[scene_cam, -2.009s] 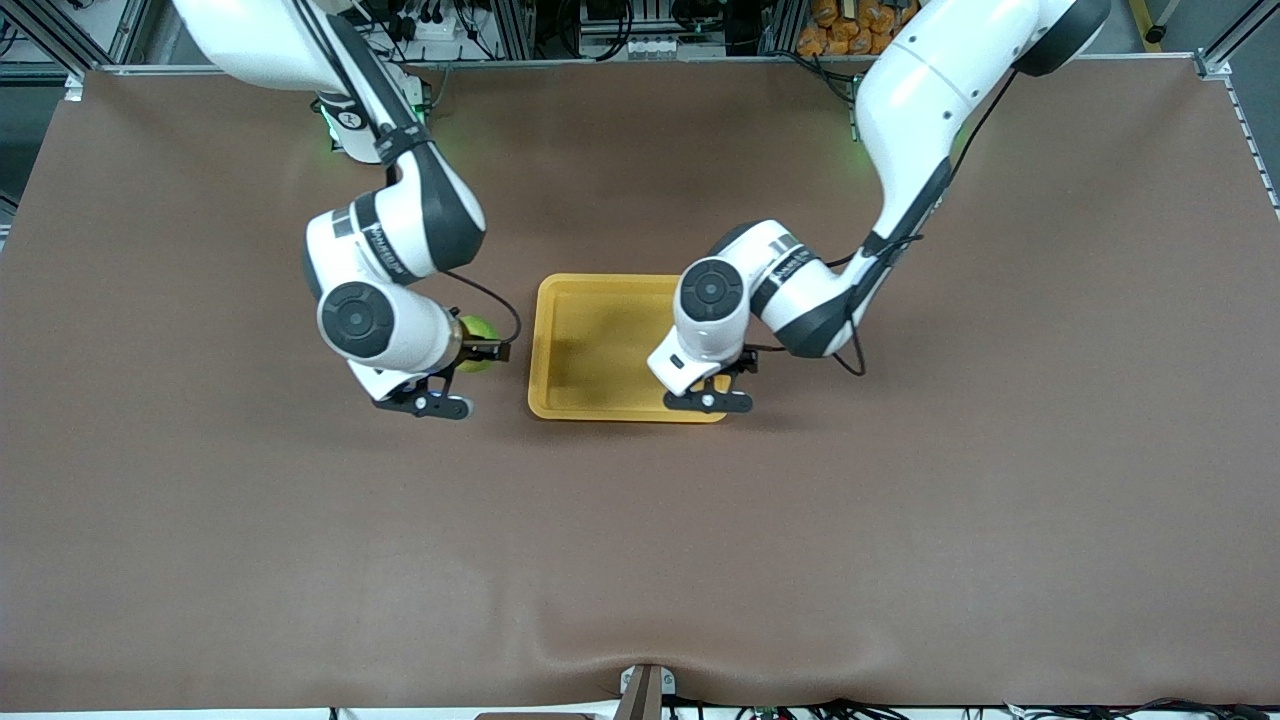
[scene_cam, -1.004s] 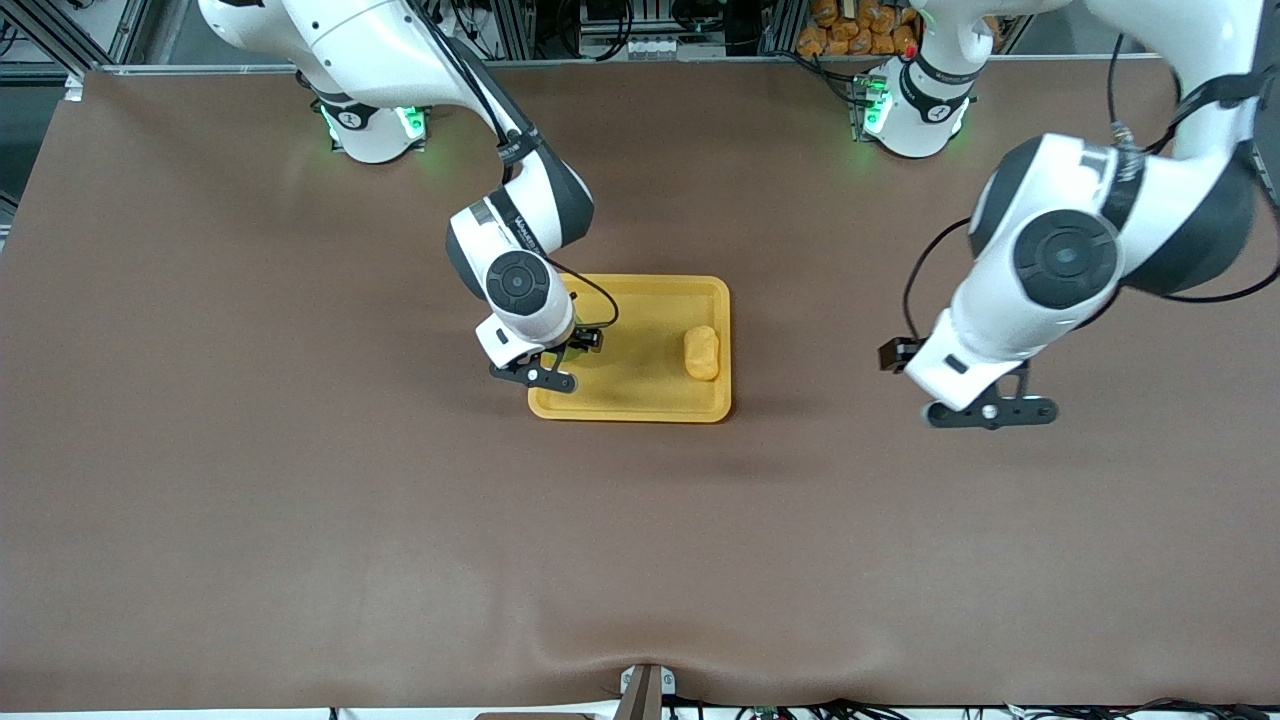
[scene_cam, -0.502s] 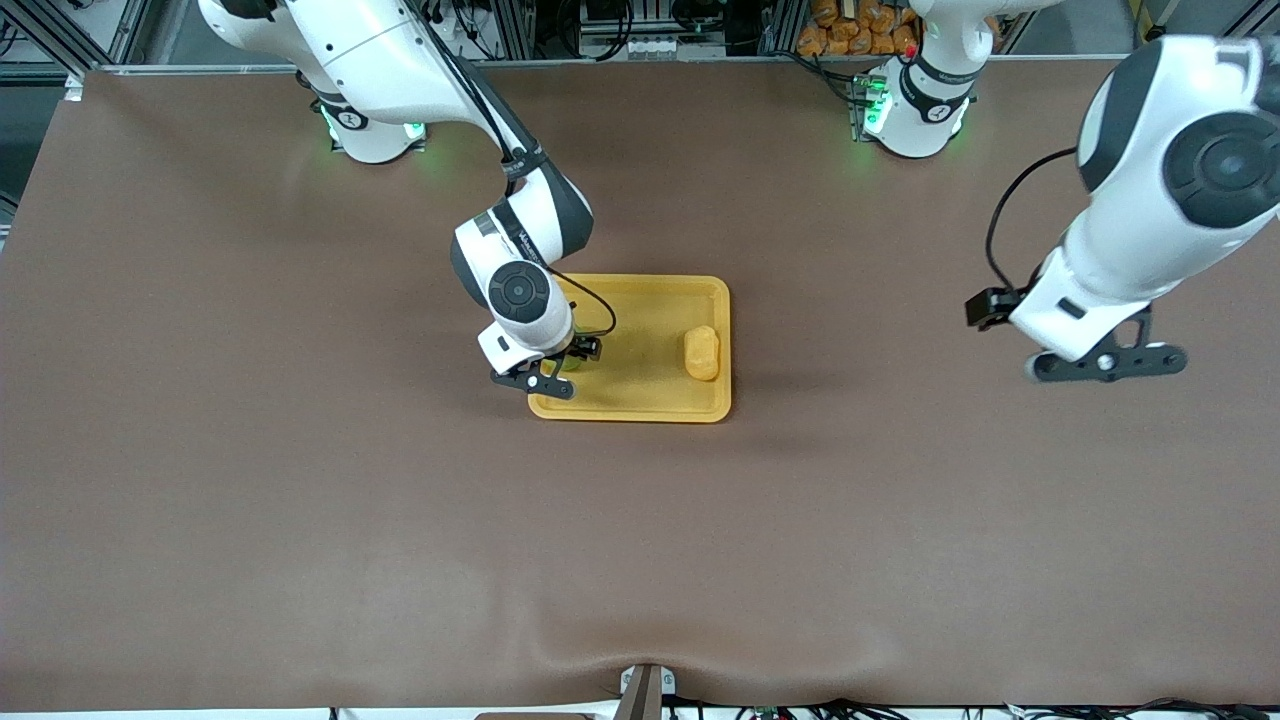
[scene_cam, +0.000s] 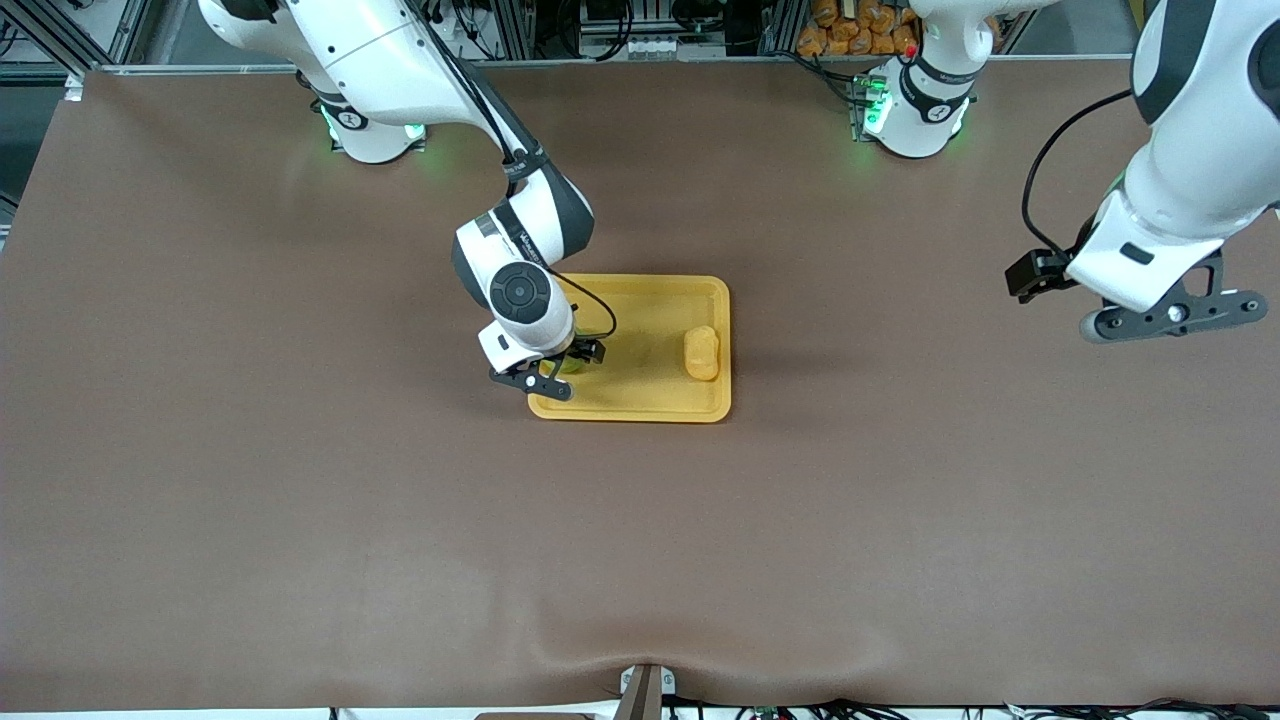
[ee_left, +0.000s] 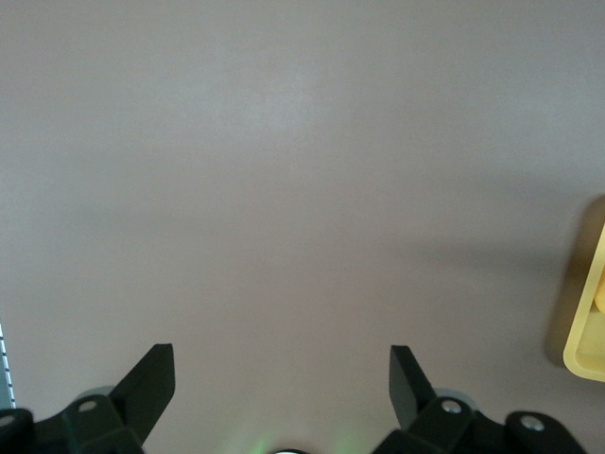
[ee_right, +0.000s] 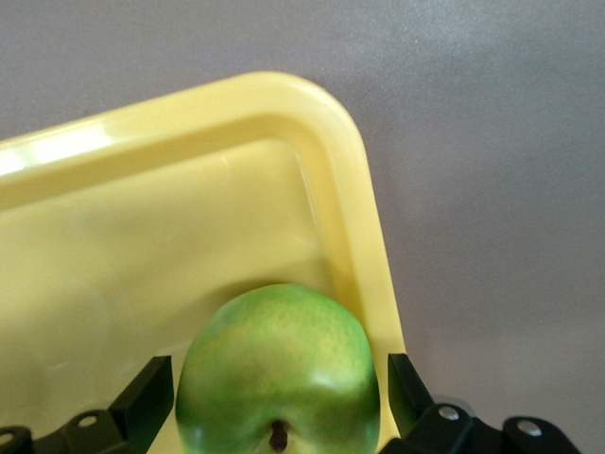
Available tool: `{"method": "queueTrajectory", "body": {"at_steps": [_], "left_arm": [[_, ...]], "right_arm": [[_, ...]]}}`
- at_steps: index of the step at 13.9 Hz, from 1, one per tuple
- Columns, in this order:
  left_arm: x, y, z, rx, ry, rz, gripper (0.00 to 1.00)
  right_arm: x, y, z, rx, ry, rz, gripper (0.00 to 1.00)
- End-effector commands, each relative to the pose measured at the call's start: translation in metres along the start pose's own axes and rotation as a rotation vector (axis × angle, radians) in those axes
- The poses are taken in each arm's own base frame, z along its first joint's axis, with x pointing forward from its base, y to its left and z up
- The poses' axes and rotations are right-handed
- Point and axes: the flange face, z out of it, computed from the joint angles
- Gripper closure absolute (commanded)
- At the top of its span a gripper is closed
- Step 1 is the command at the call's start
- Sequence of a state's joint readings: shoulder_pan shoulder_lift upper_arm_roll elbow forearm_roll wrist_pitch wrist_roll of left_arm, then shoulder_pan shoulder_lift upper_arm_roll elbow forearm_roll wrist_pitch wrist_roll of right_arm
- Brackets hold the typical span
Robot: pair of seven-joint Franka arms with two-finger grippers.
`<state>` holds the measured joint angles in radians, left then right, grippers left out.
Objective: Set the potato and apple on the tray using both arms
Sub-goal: 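Lower the apple onto the tray while the left gripper withdraws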
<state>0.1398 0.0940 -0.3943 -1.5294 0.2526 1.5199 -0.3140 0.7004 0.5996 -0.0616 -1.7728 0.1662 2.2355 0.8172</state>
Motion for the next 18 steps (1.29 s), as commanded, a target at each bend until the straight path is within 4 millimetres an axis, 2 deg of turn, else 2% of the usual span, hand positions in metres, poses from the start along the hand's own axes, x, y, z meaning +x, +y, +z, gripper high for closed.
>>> {"method": "queueTrajectory", "body": {"at_steps": [1,5,10,14,16,18], "left_arm": [[-0.013,-0.006,-0.02,-0.014,0.021,0.015,0.0],[-0.019,-0.01,-0.037,-0.067,0.039,0.008,0.0],[-0.021,-0.015,-0.042,-0.085,0.053,0.06,0.0],[-0.028,-0.069,-0.043,-0.148,0.047,0.105,0.0],[-0.039,-0.08,-0.041,-0.193,0.035,0.083,0.0],[-0.046,-0.08,-0.046,-0.193,0.03,0.075,0.0]], "right_arm": [[0.001,-0.007,-0.017,0.024,0.008,0.01,0.0],[0.009,-0.013,-0.064,0.002,-0.027,0.008,0.0],[0.037,0.005,-0.14,-0.006,-0.054,0.037,0.0],[0.061,0.033,-0.205,0.026,-0.04,0.085,0.0],[0.081,0.063,-0.228,0.051,-0.032,0.12,0.0],[0.094,0.092,-0.238,0.021,-0.056,0.03,0.0]]}}
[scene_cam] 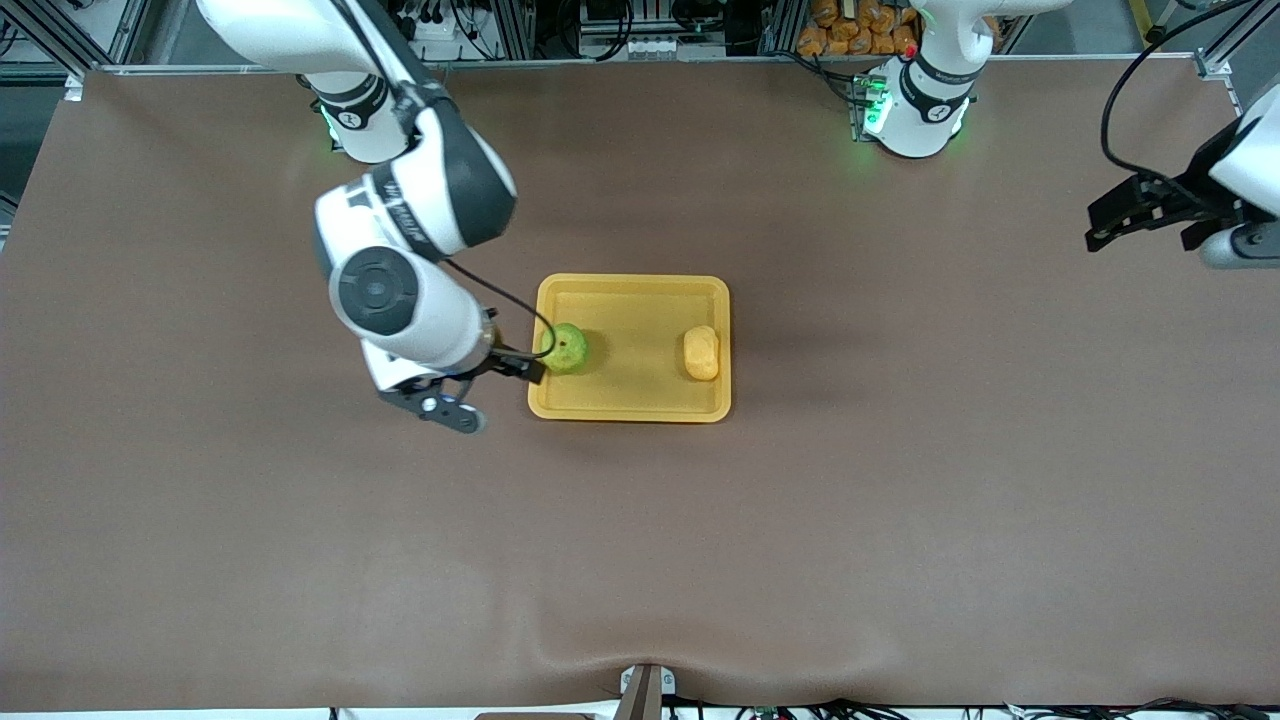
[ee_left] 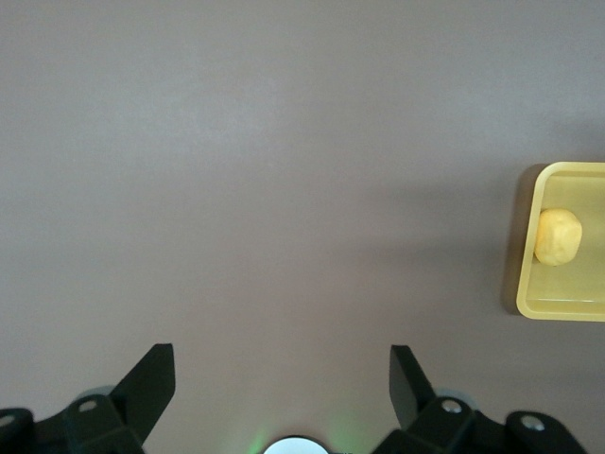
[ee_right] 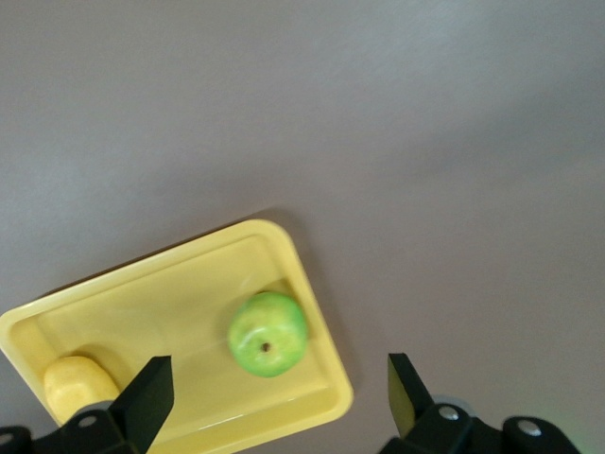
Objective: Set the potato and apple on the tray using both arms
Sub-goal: 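Open the right gripper and withdraw it from the tray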
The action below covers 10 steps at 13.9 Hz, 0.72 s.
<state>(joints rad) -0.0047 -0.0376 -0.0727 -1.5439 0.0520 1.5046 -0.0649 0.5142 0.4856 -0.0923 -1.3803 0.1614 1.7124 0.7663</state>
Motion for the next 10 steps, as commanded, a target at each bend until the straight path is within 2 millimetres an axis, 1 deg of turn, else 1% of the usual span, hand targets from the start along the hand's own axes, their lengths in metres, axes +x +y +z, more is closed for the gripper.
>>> {"method": "queueTrajectory", "body": {"at_steps": [1,2,4,6,8,9,10], "left_arm": [[-0.021,0.013,-0.008,-0.01,-0.013,0.005,0.0],[-0.025,0.02,-0.012,-0.008,-0.011,0.018,0.0],[-0.032,0.023,-0.017,-0.005,-0.014,0.025,0.0],[-0.038,0.028,-0.022,-0.003,-0.018,0.038,0.0],[-0.038,0.022,-0.023,-0.004,-0.023,0.046,0.0],[-0.039,0.021,-0.023,-0.003,-0.025,0.044,0.0],[-0.039,0.021,-0.023,-0.003,-0.025,0.044,0.0]], "right_arm": [[0.019,0.037,-0.026,-0.025,-0.037,-0.085,0.0],[0.033,0.056,-0.041,-0.023,-0.045,-0.081,0.0],[0.056,0.092,-0.056,-0.017,-0.065,-0.082,0.0],[0.065,0.11,-0.066,-0.012,-0.063,-0.059,0.0],[0.067,0.132,-0.093,0.021,-0.033,-0.064,0.0],[0.068,0.143,-0.104,0.034,-0.02,-0.087,0.0],[0.07,0.151,-0.109,0.041,-0.013,-0.107,0.0]]}}
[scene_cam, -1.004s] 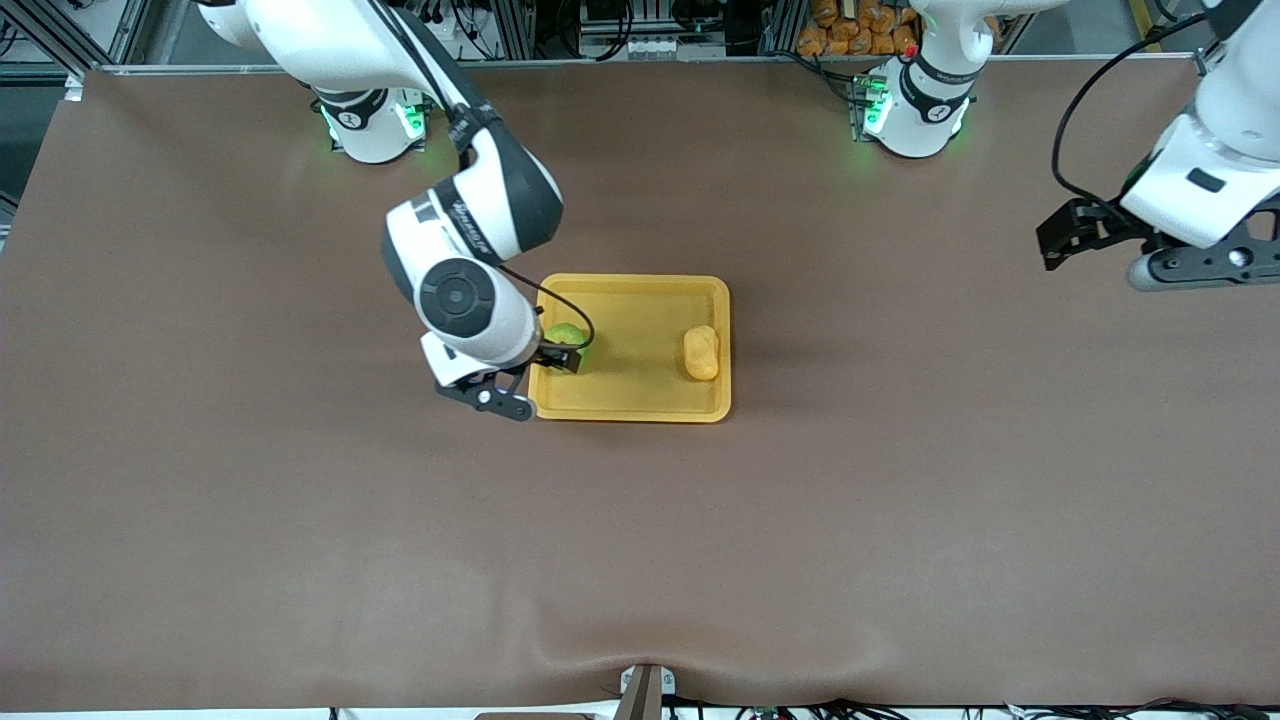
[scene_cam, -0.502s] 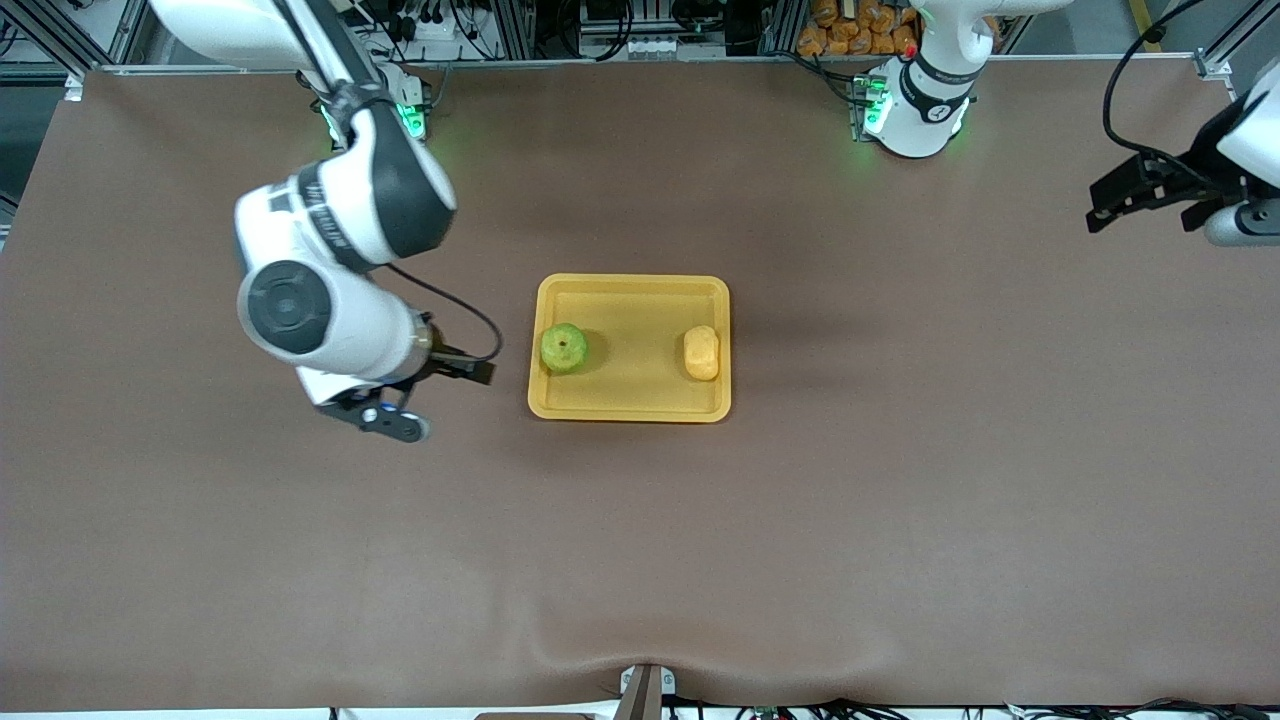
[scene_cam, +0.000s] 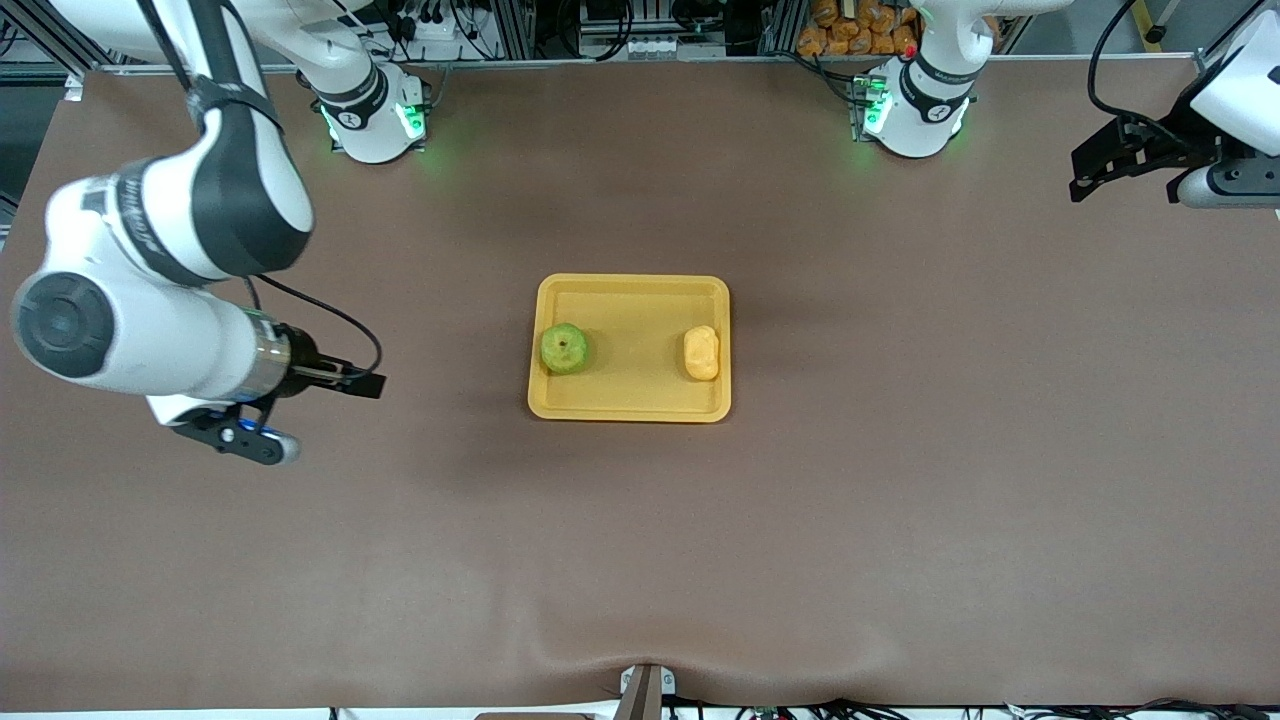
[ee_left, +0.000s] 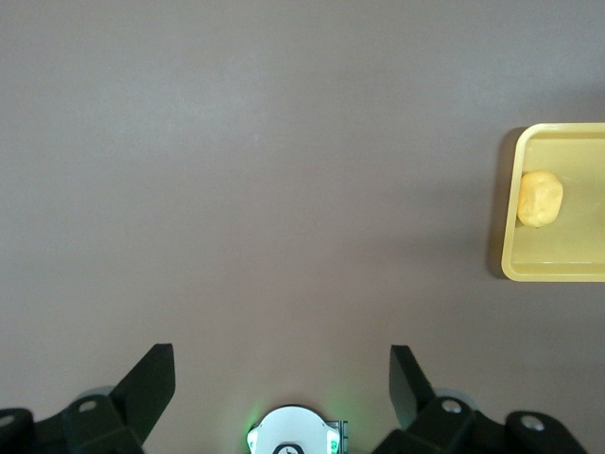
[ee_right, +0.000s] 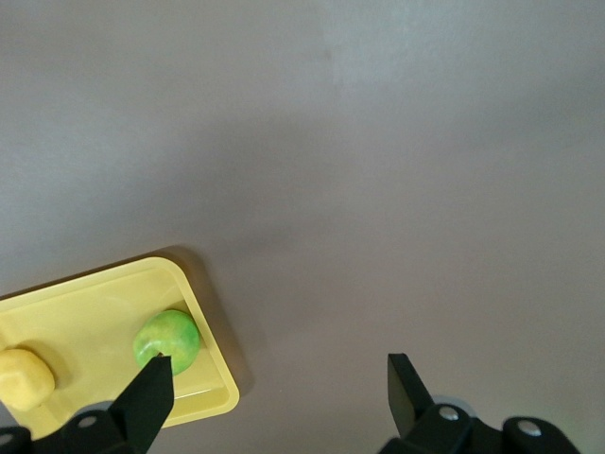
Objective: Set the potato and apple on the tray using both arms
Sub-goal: 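Open the right gripper and withdraw it from the tray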
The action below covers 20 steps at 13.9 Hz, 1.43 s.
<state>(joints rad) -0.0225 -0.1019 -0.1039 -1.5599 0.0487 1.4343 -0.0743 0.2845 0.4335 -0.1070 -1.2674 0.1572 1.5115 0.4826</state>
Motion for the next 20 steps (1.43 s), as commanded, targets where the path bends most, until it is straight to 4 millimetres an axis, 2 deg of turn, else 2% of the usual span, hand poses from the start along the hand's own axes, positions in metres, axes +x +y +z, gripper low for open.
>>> {"method": "queueTrajectory", "body": {"at_steps": [1,3,6,9,11,14,16,18,20], "left_arm": [[-0.008,-0.003,-0.002,-0.009,-0.004,0.006,0.0],[-0.008,0.0,-0.002,-0.009,-0.005,0.003,0.0],[-0.008,0.004,-0.001,-0.008,-0.008,0.003,0.0],[-0.009,0.004,0.0,-0.007,-0.009,0.003,0.0],[-0.009,0.005,-0.001,-0.007,-0.009,0.004,0.0],[-0.009,0.006,0.0,-0.008,-0.011,0.005,0.0],[-0.011,0.005,-0.001,-0.008,-0.009,0.006,0.0],[-0.012,0.005,-0.002,-0.007,-0.011,0.006,0.0],[-0.012,0.005,-0.002,-0.007,-0.012,0.007,0.0]], "right_arm": [[-0.007,0.029,-0.034,0.025,0.029,-0.052,0.0],[-0.001,0.054,-0.047,0.025,0.054,-0.043,0.0],[-0.015,0.072,-0.071,-0.006,0.089,-0.105,0.0],[-0.024,0.114,-0.09,0.008,0.094,-0.112,0.0],[-0.023,0.153,-0.095,0.034,0.09,-0.082,0.0],[-0.031,0.174,-0.105,0.042,0.103,-0.068,0.0],[-0.043,0.19,-0.115,0.043,0.135,-0.153,0.0],[-0.061,0.201,-0.119,0.049,0.142,-0.157,0.0],[-0.083,0.209,-0.112,0.057,0.17,-0.157,0.0]]}}
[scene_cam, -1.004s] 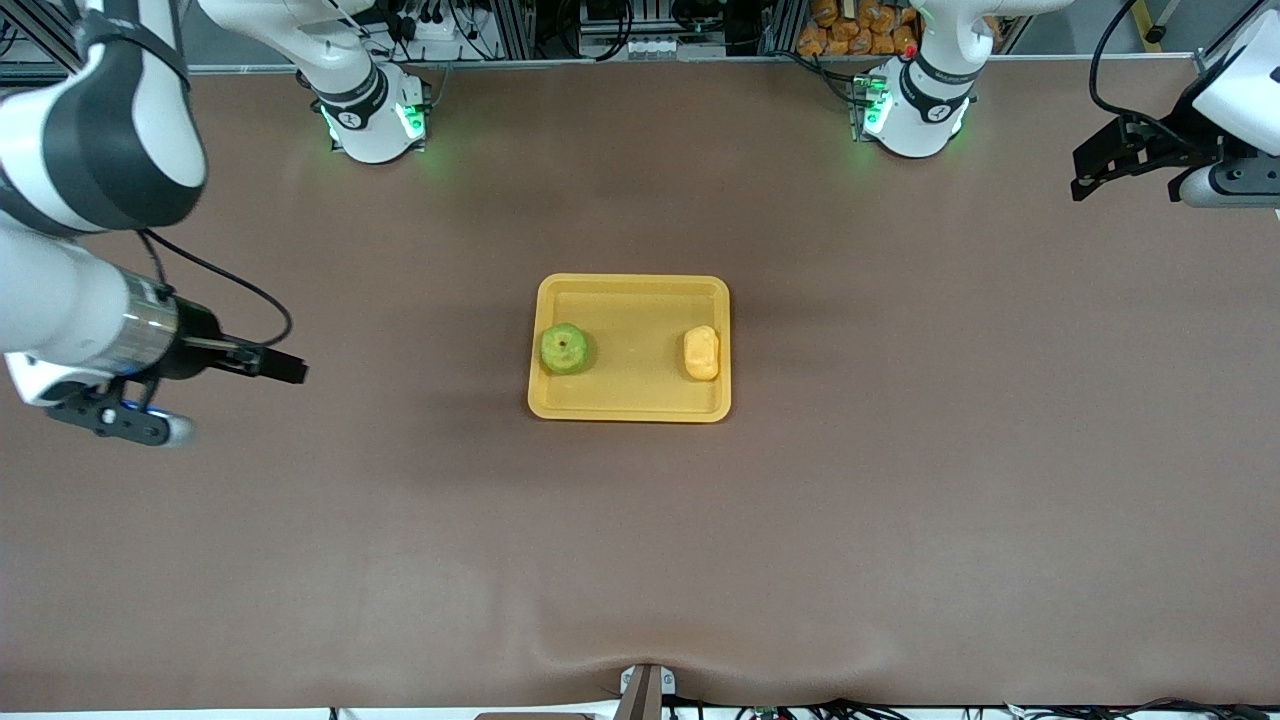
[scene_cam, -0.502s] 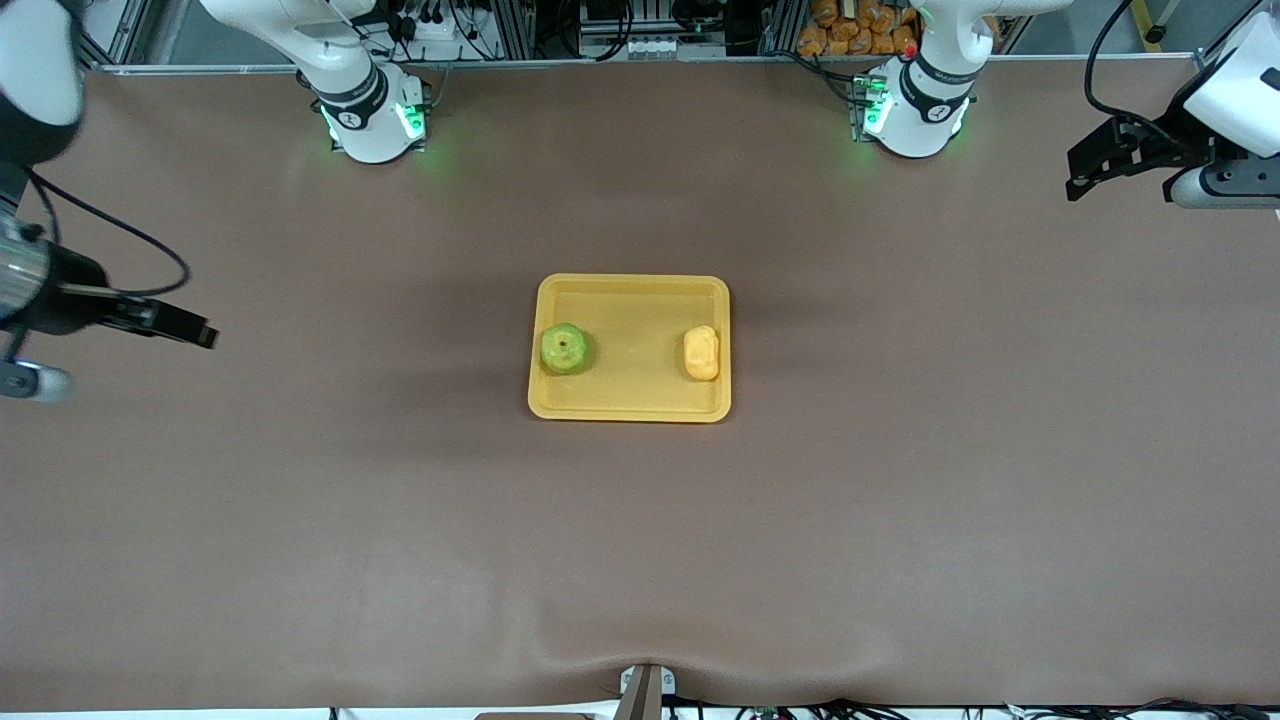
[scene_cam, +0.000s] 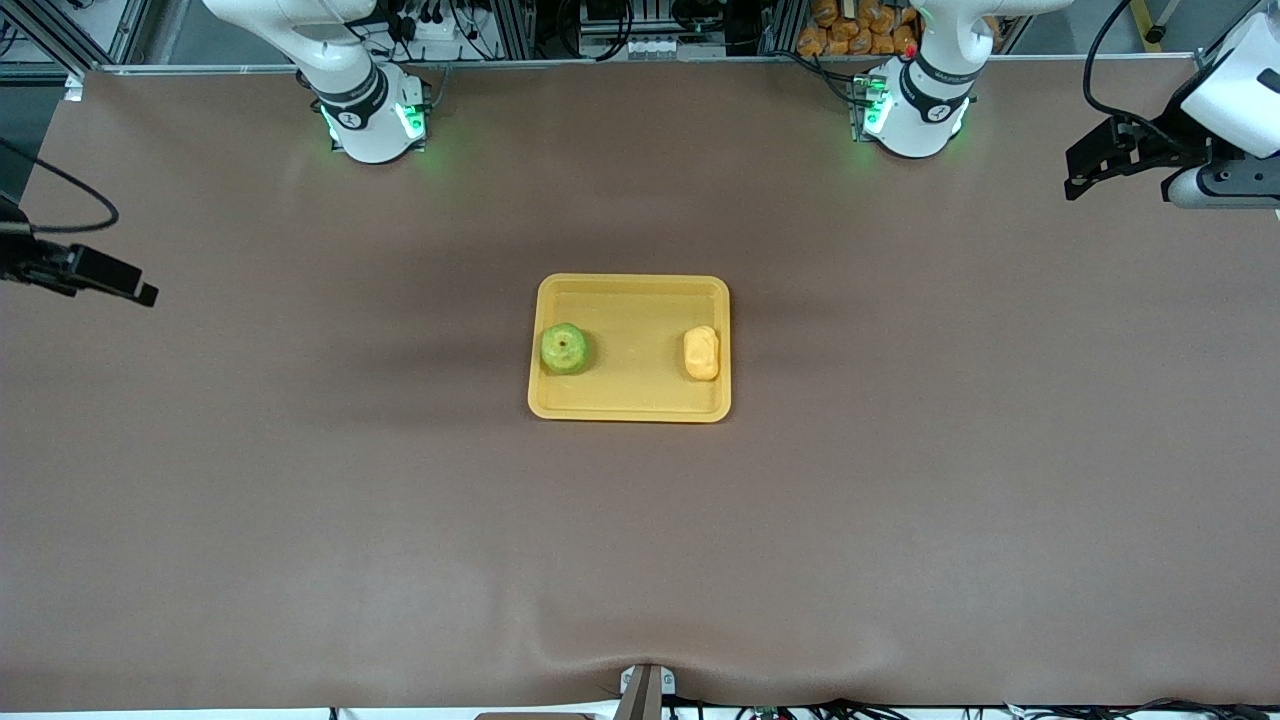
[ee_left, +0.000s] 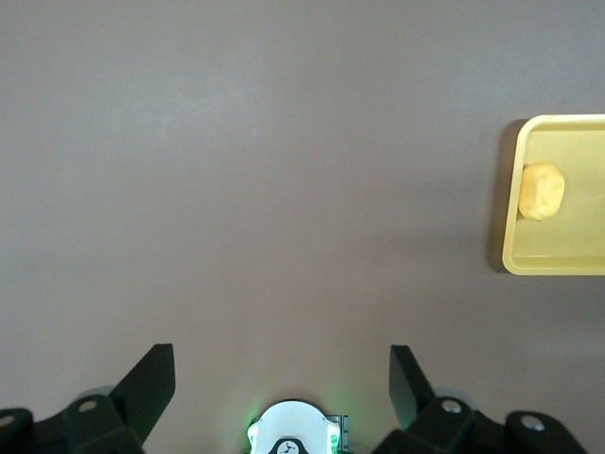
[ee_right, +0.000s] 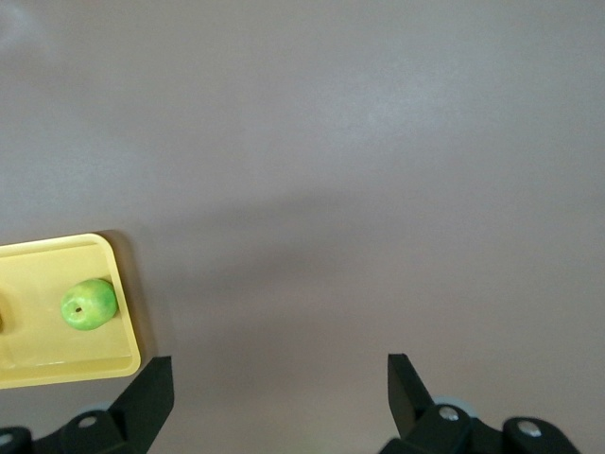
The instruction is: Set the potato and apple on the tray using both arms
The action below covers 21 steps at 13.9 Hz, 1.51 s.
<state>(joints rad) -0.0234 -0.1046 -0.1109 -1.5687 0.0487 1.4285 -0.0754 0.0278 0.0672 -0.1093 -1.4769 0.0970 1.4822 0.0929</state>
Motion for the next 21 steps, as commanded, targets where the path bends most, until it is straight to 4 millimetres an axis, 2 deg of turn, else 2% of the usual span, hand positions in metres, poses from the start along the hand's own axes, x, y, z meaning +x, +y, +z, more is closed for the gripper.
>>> {"method": "queueTrajectory", "body": {"at_steps": [1,3,6,11,14,18,21], "left_arm": [[-0.011,0.001,-0.005,-0.01,0.001,0.0,0.0],[-0.011,0.001,-0.005,-0.01,0.001,0.0,0.0],[-0.011,-0.001,-0.007,-0.01,0.005,-0.007,0.0],[-0.008,-0.002,-0.01,-0.01,0.013,0.006,0.0],[-0.007,-0.002,-0.011,-0.011,0.016,0.007,0.0],[-0.007,-0.002,-0.011,-0.013,0.014,-0.001,0.0],[-0.007,-0.003,-0.011,-0.013,0.014,-0.001,0.0]], "right_arm": [[-0.042,0.013,0.005,-0.006,0.034,-0.014,0.0],[-0.051,0.016,0.003,-0.052,0.031,-0.028,0.0],[-0.046,0.018,-0.004,-0.063,0.051,-0.103,0.0],[-0.025,0.014,-0.023,-0.07,0.088,-0.12,0.0],[-0.026,0.013,-0.019,-0.066,0.073,-0.117,0.0],[-0.029,-0.004,-0.019,-0.106,0.065,-0.215,0.0],[-0.029,-0.003,-0.018,-0.106,0.06,-0.215,0.0]]}}
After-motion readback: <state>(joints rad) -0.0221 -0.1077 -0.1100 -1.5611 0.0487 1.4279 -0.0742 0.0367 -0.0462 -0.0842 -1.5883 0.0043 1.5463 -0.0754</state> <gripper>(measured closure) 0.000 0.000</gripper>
